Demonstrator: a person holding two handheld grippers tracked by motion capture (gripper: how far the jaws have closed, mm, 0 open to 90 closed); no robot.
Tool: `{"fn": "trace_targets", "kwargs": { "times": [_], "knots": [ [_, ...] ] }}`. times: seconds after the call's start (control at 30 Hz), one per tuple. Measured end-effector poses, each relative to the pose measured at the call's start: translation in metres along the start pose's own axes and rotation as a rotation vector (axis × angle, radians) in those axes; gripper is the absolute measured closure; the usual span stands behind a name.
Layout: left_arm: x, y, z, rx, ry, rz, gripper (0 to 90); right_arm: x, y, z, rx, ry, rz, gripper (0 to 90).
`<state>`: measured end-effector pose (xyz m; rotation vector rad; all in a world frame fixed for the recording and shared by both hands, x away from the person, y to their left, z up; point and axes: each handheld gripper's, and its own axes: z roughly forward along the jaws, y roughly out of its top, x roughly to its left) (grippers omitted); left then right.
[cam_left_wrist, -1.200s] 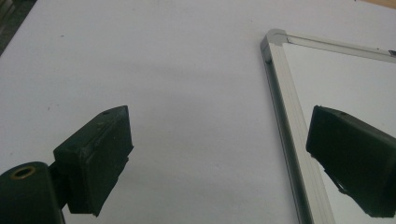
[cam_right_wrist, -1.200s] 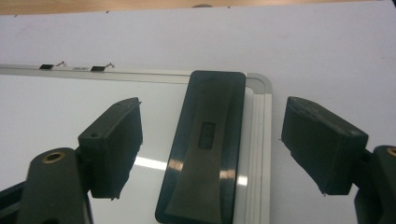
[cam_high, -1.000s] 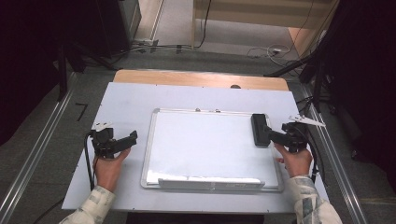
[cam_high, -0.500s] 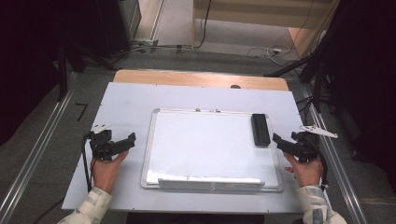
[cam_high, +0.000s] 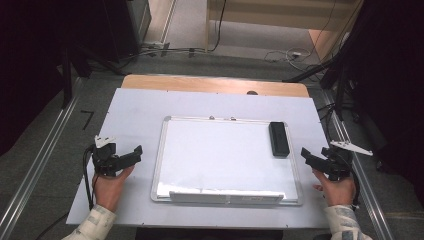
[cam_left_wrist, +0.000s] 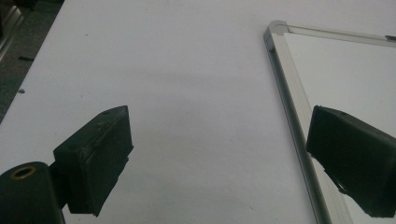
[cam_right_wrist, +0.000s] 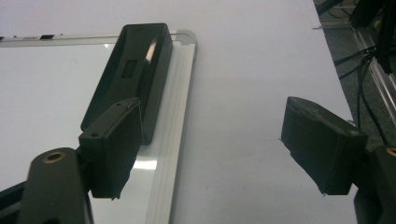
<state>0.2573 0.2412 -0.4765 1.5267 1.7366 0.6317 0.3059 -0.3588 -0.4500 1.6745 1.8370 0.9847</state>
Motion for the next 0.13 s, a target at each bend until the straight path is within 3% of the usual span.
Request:
{"fn": "trace_targets", "kwargs": {
  "times": [0.13],
  "knots": [
    [0.001,-0.0008,-0.0023,-0.003,0.0,-0.003,7.4,-0.0057,-0.0038,-0.0029,0.001,-0.01,0.007,19.2]
  ]
}}
